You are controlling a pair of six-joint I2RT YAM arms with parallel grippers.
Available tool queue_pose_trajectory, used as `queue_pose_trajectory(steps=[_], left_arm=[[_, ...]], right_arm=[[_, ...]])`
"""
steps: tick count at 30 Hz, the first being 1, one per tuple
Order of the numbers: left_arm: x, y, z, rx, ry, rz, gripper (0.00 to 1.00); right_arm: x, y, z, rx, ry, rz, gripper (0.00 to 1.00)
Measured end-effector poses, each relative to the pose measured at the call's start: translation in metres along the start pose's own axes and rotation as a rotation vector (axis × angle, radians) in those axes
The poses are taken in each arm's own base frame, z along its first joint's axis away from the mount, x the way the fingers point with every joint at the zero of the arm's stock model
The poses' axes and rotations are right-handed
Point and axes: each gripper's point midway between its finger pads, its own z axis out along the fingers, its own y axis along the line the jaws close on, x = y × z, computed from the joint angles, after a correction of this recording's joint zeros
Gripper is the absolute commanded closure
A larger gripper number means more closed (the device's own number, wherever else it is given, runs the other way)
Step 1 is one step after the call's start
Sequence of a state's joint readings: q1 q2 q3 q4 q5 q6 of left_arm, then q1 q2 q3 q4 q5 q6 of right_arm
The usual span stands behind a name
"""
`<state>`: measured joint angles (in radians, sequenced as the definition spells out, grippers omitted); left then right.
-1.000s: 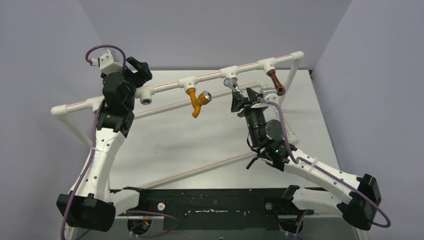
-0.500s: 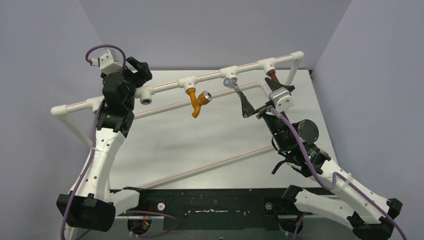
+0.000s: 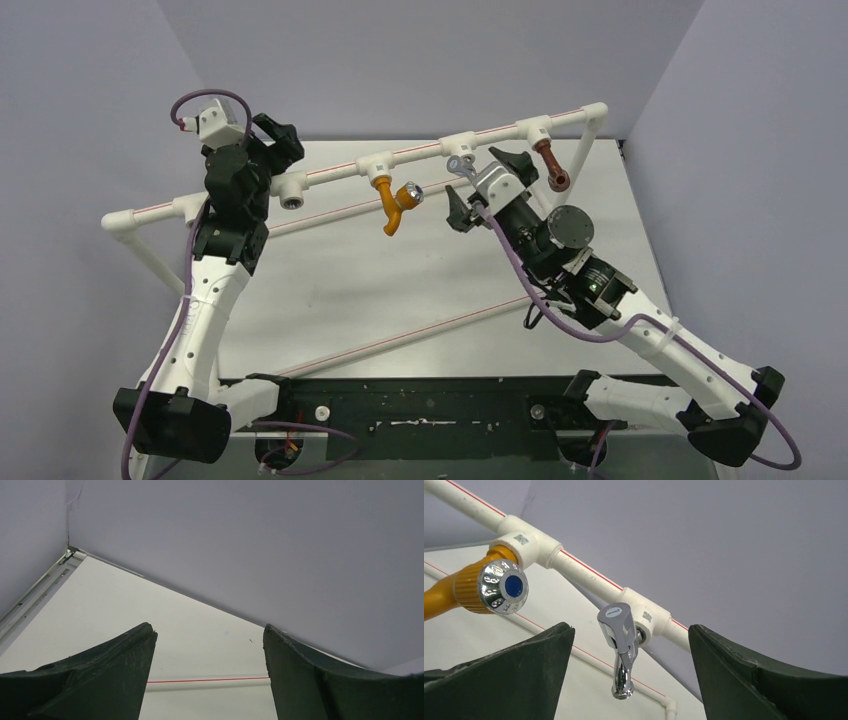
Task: Install the water faucets
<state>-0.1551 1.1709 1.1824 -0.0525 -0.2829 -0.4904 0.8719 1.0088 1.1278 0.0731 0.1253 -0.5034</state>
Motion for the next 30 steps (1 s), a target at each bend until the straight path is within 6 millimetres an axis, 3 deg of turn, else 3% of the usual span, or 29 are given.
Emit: queue_pose_trajectory(steps=[5, 9, 14, 27, 30], left_arm=[[0.000, 0.000, 0.000, 0.000, 0.000, 0.000, 0.24], [0.000, 0.000, 0.000, 0.000, 0.000, 0.000, 0.24], [0.000, 0.000, 0.000, 0.000, 0.000, 0.000, 0.24], [0.001, 0.000, 0.001, -0.001, 0.001, 0.000, 0.24], [0.001, 0.000, 0.001, -0.001, 0.001, 0.001, 0.24]], right_arm=[[0.029, 0.007, 0.016, 0.012, 0.098, -0.076, 0.19], [0.044, 0.004, 0.022, 0.050, 0.149, -0.123, 0.29], [0.047, -0.006, 0.025, 0.122, 0.162, -0.144, 0.35], [0.061, -0.006, 0.038, 0.200, 0.208, -0.187, 0.41], [0.066, -0.008, 0.040, 0.221, 0.225, -0.203, 0.49]])
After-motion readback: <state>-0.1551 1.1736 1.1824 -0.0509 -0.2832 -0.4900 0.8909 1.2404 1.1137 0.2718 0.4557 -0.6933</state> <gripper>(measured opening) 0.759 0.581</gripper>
